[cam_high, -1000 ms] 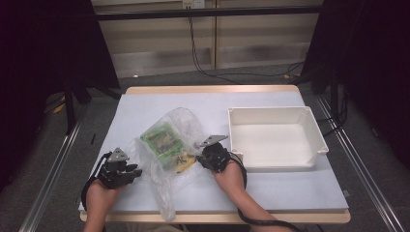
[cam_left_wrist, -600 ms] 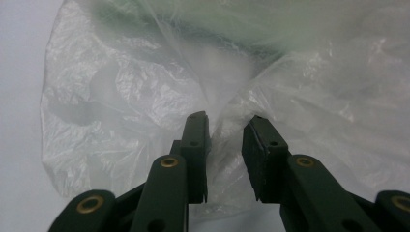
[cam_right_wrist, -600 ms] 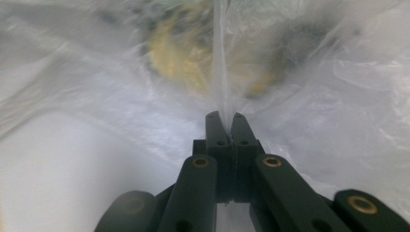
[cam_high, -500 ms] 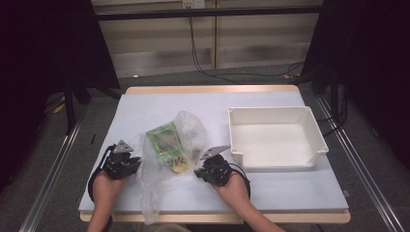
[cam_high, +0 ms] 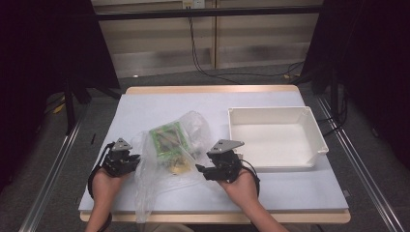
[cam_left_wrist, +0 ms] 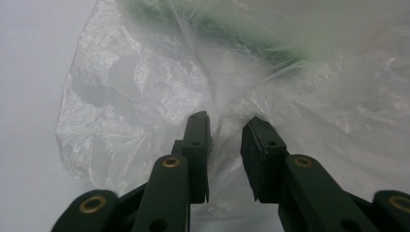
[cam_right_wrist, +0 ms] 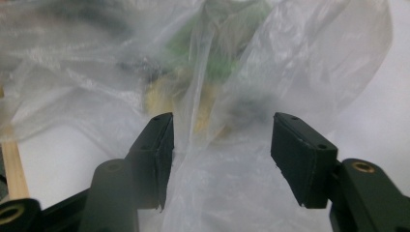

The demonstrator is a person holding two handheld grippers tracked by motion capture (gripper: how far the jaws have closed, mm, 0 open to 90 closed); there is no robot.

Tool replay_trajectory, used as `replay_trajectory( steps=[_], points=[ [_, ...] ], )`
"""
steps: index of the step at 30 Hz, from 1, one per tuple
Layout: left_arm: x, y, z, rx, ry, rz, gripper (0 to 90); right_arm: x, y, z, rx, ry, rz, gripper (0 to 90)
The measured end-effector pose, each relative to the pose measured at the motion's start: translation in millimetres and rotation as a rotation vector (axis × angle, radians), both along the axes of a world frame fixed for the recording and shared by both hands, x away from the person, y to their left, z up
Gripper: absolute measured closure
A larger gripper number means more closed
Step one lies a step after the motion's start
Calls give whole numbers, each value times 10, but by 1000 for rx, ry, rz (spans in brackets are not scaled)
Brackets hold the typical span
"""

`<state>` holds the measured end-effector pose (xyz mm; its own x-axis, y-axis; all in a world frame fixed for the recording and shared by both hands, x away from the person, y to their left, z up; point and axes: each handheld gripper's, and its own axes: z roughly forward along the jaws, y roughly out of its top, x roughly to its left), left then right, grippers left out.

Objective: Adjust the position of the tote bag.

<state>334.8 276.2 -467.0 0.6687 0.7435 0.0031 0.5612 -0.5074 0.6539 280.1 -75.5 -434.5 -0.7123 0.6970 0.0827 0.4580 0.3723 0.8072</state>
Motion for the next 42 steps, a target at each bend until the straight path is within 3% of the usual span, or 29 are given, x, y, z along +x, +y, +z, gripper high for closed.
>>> replay_trajectory(
  steps=[4,6,8,13,16,20,24,33,37,40,42],
  points=[
    [-14,-14,16,17,-1,-12,726,130,59,84,-5,-56,-6,377],
    [-18,-16,11,14,-2,-11,726,171,75,105,0,-64,-16,365],
    [-25,-10,6,15,1,-16,725,312,113,134,5,-66,-51,367],
    [-45,-1,7,-1,-3,-35,719,464,224,-18,-78,34,-92,437],
    [-55,-3,9,-8,0,-38,718,496,249,-96,-115,42,-105,571],
    [-34,-11,11,4,-1,-41,738,531,237,-144,-129,80,-86,895],
    [2,-6,14,-10,-3,-34,757,529,192,-192,-118,119,-70,900],
    [228,-57,-13,-11,-5,-16,781,213,10,-274,-16,202,-25,895],
    [194,-35,6,-12,-1,-14,772,163,-29,-261,-20,166,-28,767],
    [130,16,63,-19,-14,-10,756,161,-48,-158,-27,131,-12,763],
    [87,38,97,-35,-18,0,721,162,-43,-81,-47,91,-15,688]
  ],
)
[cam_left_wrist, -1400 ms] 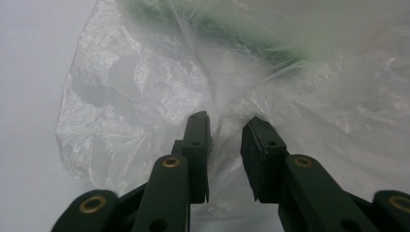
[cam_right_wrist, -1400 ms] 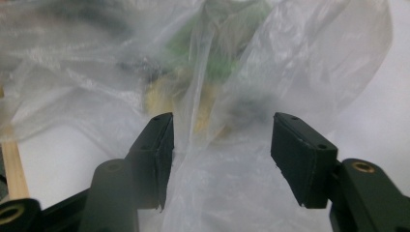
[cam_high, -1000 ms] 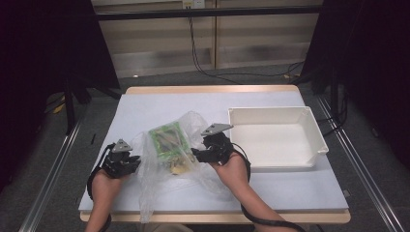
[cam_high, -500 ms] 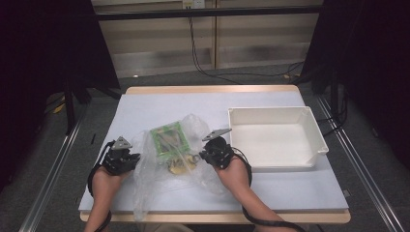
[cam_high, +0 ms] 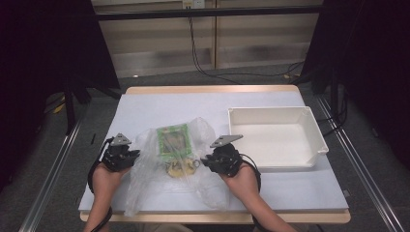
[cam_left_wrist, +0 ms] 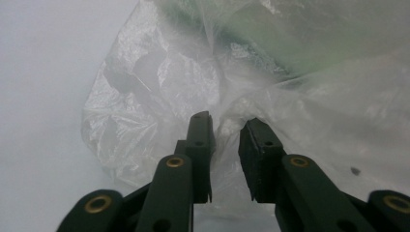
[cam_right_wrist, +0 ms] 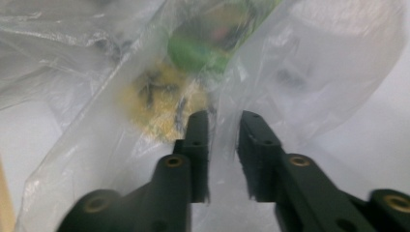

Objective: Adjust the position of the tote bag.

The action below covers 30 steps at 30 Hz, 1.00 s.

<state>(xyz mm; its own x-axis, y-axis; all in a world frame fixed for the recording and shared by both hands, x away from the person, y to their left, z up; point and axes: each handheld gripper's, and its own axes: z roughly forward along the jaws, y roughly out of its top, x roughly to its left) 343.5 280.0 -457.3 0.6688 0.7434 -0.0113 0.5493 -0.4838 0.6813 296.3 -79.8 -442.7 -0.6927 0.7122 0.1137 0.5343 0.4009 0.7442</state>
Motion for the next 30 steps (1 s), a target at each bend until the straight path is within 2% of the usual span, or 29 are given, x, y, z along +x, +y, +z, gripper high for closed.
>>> replay_trajectory(
  steps=[1,2,3,5,6,10,12,15,16,17,19,20,21,23,24,25,26,28,30],
  points=[
    [-23,13,22,6,-4,10,676,3,0,33,-12,-22,4,634],
    [-23,13,22,6,-4,10,642,3,0,33,-12,-22,4,634],
    [-61,36,51,12,-9,25,602,14,2,107,-11,-53,11,572],
    [-127,51,82,1,-29,46,525,12,12,149,-20,-76,11,536],
    [-151,66,105,-1,-21,37,512,8,22,174,-27,-90,7,529],
    [-222,81,124,6,-23,35,505,12,53,243,5,-89,42,522],
    [-274,125,123,17,-15,50,492,-14,168,277,7,-94,85,503],
    [-300,148,116,10,-8,56,449,-42,323,265,-1,-94,144,490],
    [-312,157,122,14,0,52,449,-42,323,265,-1,-94,144,490],
    [-336,159,137,13,-6,53,431,-46,440,227,-6,-83,175,475],
    [-349,152,151,4,-5,56,419,-48,479,206,-7,-75,183,471],
    [-352,155,168,9,-8,53,405,-53,543,169,-9,-56,205,470],
    [-361,148,197,6,-17,59,380,-66,634,111,-20,-41,235,497],
    [-362,146,207,1,-16,57,372,-74,696,64,-44,-36,252,570],
    [-363,141,209,1,-17,57,372,-74,696,64,-44,-36,252,570],
    [-360,132,201,3,-12,52,366,-67,717,37,-62,-27,258,622],
    [-354,113,181,7,-3,46,356,-32,741,-22,-90,11,257,784],
    [-349,90,162,-4,0,33,349,12,739,-52,-104,21,266,885],
    [-348,74,170,-9,3,25,348,76,727,-62,-110,42,254,900]
  ],
)
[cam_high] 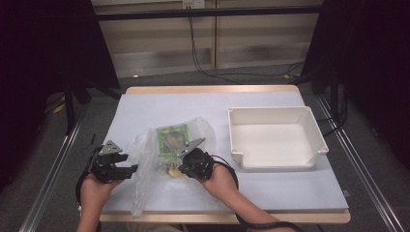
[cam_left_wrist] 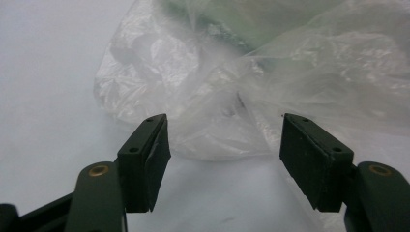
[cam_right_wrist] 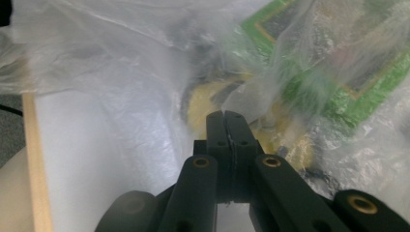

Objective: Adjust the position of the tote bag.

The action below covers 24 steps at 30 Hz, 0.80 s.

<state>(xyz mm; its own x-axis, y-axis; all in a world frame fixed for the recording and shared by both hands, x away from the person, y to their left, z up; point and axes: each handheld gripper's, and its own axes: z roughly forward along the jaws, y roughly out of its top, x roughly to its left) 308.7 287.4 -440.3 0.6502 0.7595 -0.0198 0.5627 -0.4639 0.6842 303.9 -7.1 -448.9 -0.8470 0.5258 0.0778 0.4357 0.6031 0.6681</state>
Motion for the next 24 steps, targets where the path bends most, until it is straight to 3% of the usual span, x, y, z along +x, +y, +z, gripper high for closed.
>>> replay_trajectory(
  steps=[5,11,17,24],
  points=[
    [-8,-20,45,-4,-10,-9,351,156,-72,104,36,-22,-57,900],
    [-7,-65,49,-5,-2,-25,356,313,-147,215,74,-17,-116,900],
    [-10,-127,46,-8,10,-60,371,452,-181,224,86,-18,-173,900],
    [-24,-130,81,-16,-1,-60,372,596,-203,231,103,-16,-212,900]
  ],
)
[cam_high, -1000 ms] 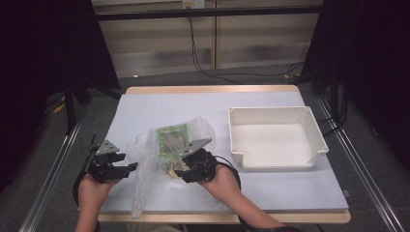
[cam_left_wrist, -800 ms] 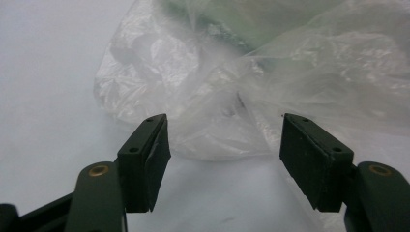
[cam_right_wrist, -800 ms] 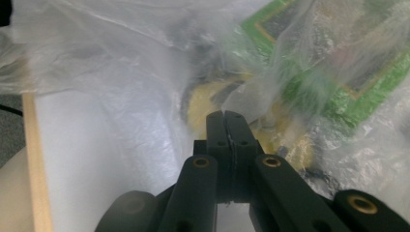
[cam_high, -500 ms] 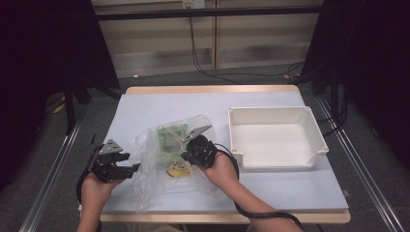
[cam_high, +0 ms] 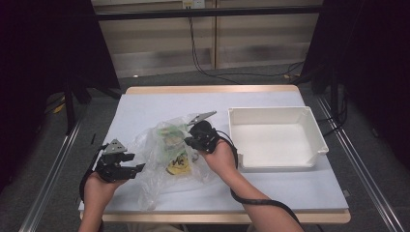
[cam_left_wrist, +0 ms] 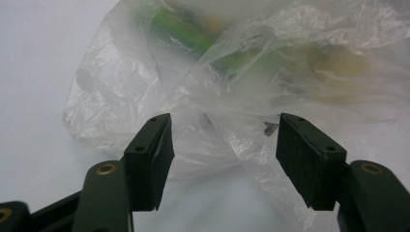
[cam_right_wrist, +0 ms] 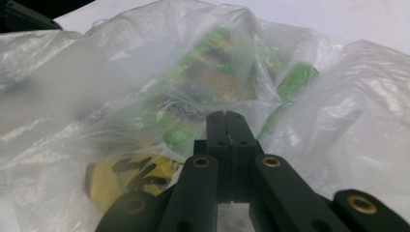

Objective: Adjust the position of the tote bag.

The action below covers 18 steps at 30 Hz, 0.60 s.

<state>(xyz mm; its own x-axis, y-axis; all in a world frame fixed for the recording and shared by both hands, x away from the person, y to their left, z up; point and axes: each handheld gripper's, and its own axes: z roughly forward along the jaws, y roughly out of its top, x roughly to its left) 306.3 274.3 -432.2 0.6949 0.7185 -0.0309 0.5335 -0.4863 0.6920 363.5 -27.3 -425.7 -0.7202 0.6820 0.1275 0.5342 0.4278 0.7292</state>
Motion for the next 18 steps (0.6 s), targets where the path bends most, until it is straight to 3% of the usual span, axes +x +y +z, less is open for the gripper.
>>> replay_trajectory(
  steps=[3,7,11,18],
  points=[
    [-10,-4,43,-6,-8,10,359,29,-3,-21,3,8,-28,900],
    [-21,-7,109,-13,-29,13,338,34,3,-58,0,19,-23,900],
    [-25,-34,188,-25,-44,9,315,-15,31,-94,-5,18,6,900],
    [-9,-131,246,-36,-33,-6,278,-94,83,-120,-17,16,38,900]
  ],
)
